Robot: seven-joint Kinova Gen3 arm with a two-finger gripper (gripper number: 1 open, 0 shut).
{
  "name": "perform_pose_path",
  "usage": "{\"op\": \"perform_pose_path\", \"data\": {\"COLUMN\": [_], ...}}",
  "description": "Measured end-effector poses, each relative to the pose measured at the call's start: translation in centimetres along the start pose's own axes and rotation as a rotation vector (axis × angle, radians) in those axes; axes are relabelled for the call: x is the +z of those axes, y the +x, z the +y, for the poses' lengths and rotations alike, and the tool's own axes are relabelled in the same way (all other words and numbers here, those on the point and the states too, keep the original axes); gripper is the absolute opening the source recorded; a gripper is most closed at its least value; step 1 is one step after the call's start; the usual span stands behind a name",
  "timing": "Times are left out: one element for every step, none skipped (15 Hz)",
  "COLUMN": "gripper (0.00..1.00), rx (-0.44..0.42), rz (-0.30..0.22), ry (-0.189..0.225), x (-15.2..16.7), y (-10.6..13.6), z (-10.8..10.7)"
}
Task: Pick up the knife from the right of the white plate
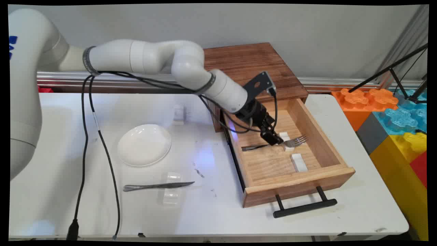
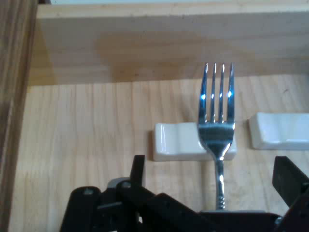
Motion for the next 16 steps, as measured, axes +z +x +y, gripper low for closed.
{"op": "perform_pose_path", "data": {"gripper": [1.0, 1.0, 1.0, 1.0, 1.0, 1.0, 1.0, 1.0, 1.0, 1.0, 1.0, 1.0, 1.0, 1.0, 1.0, 1.0], "rx": [-0.006, -0.011, -0.017, -0.021, -0.024, -0.026, -0.025, -0.028, -0.031, -0.035, -0.037, -0.039, -0.039, -0.039, -0.04, -0.04], "rz": [0.002, 0.002, 0.0, -0.004, -0.01, -0.018, -0.026, -0.034, -0.047, -0.065, -0.08, -0.098, -0.116, -0.135, -0.146, -0.16], "ry": [-0.003, -0.006, -0.008, -0.009, -0.01, -0.011, -0.012, -0.012, -0.011, -0.012, -0.013, -0.015, -0.019, -0.021, -0.022, -0.023], "x": [-0.6, -1.2, -2.0, -2.7, -3.5, -4.4, -5.3, -5.9, -7.1, -8.3, -9.4, -10.6, -11.9, -13.1, -13.9, -14.8], "y": [0.5, 1.1, 1.7, 2.2, 2.5, 2.9, 3.2, 3.4, 3.5, 3.6, 3.6, 3.5, 3.4, 3.2, 3.0, 2.7], "z": [0.0, 0.2, 0.3, 0.4, 0.6, 0.8, 1.0, 1.2, 1.5, 1.8, 2.1, 2.5, 2.8, 3.2, 3.3, 3.6]}}
